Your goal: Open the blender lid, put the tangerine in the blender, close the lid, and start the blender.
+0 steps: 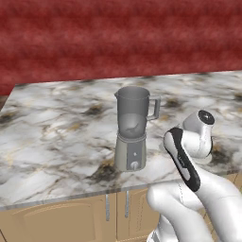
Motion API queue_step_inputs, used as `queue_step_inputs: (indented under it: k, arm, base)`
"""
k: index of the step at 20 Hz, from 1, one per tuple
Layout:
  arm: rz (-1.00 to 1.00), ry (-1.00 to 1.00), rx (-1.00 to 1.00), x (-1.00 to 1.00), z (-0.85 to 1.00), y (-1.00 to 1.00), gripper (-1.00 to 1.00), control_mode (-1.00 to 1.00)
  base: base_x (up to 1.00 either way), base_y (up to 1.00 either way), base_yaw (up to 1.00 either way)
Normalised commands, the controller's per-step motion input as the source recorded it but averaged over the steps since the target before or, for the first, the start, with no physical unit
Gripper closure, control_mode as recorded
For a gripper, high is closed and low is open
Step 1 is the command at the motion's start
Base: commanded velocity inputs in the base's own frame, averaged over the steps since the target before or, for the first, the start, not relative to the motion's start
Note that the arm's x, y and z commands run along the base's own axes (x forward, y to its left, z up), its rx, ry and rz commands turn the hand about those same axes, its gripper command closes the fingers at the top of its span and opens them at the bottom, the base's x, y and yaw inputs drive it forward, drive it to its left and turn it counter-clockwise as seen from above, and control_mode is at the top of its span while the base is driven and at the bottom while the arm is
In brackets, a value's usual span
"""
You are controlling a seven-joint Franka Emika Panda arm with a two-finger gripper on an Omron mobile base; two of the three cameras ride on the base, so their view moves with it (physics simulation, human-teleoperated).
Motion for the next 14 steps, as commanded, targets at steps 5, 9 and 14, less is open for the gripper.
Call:
queue_step_inputs:
  k: [5, 9, 14]
  arm:
    - [0.0, -0.02, 0.0, -0.28, 1.0, 0.0, 1.0, -1.0]
    - [-0.02, -0.01, 0.0, -0.12, 1.0, 0.0, 1.0, -1.0]
    - [-0.01, -0.01, 0.0, -0.12, 1.0, 0.05, 1.0, -1.0]
  base:
    - [0.0, 0.0, 0.0]
    - [0.0, 0.0, 0.0]
    - [0.0, 0.0, 0.0]
